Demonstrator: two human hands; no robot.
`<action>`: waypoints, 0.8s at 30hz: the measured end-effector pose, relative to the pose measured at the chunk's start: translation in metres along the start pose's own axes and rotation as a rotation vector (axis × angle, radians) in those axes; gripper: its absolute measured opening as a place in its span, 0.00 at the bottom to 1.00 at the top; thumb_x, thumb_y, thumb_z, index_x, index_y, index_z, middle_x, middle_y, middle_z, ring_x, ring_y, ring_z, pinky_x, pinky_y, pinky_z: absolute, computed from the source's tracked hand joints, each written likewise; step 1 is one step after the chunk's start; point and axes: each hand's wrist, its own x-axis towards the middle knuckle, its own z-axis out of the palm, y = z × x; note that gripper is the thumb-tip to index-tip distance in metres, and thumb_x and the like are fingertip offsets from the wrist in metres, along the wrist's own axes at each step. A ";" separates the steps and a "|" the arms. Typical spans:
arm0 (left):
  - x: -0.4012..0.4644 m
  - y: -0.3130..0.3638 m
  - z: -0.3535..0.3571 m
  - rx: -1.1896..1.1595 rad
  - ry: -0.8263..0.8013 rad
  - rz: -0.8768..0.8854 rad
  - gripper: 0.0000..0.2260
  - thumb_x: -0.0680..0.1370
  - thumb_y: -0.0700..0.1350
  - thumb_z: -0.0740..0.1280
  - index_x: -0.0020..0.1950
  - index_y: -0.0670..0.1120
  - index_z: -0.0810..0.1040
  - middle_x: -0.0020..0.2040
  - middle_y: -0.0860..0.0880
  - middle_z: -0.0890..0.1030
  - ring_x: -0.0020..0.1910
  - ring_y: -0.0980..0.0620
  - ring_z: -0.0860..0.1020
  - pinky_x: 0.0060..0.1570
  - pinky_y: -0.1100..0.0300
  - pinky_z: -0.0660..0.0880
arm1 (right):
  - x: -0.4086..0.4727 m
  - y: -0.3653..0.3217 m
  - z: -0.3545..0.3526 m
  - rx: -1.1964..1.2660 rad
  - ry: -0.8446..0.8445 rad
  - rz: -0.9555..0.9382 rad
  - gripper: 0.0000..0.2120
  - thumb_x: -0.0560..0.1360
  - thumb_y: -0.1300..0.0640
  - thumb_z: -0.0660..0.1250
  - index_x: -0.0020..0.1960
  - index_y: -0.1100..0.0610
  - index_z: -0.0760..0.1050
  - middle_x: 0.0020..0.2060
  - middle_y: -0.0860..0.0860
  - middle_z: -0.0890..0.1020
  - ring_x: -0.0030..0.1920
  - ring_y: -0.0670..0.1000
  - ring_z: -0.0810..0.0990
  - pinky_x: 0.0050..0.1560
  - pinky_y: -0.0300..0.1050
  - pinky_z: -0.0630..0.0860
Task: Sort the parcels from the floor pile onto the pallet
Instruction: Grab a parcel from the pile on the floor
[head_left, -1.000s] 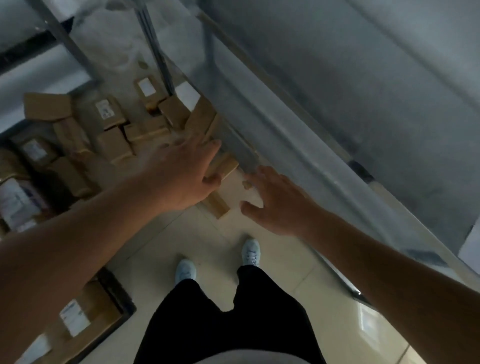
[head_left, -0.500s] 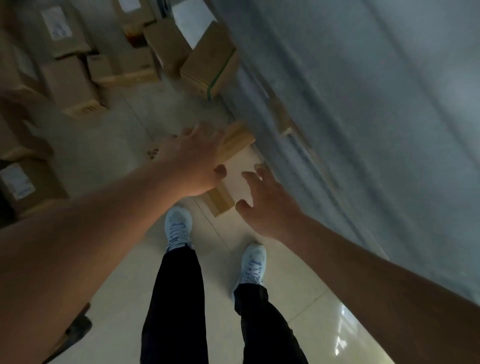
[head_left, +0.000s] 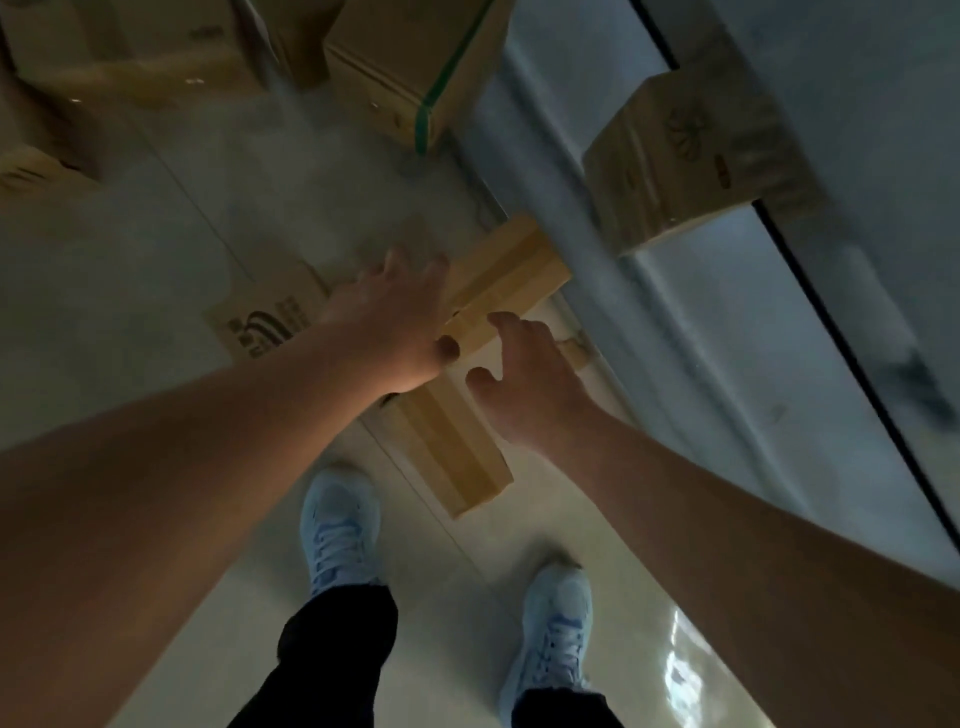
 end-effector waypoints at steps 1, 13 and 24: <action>0.013 -0.003 0.007 -0.004 -0.004 0.006 0.36 0.76 0.59 0.72 0.77 0.50 0.59 0.69 0.40 0.68 0.63 0.38 0.75 0.55 0.41 0.79 | 0.014 0.002 0.005 0.022 0.021 0.020 0.32 0.83 0.50 0.63 0.83 0.46 0.53 0.80 0.53 0.60 0.75 0.59 0.69 0.67 0.56 0.74; 0.102 -0.011 0.075 0.016 -0.001 0.044 0.56 0.67 0.65 0.79 0.81 0.48 0.48 0.72 0.39 0.65 0.67 0.35 0.72 0.61 0.40 0.75 | 0.092 0.040 0.041 0.301 0.238 0.078 0.30 0.80 0.63 0.59 0.78 0.44 0.59 0.71 0.48 0.65 0.55 0.49 0.71 0.44 0.42 0.68; 0.098 -0.007 0.064 -0.283 0.046 -0.059 0.53 0.62 0.62 0.81 0.78 0.52 0.54 0.68 0.40 0.67 0.64 0.36 0.72 0.61 0.39 0.75 | 0.083 0.050 0.035 0.595 0.053 0.094 0.40 0.81 0.63 0.58 0.82 0.33 0.45 0.82 0.41 0.60 0.46 0.26 0.78 0.27 0.26 0.71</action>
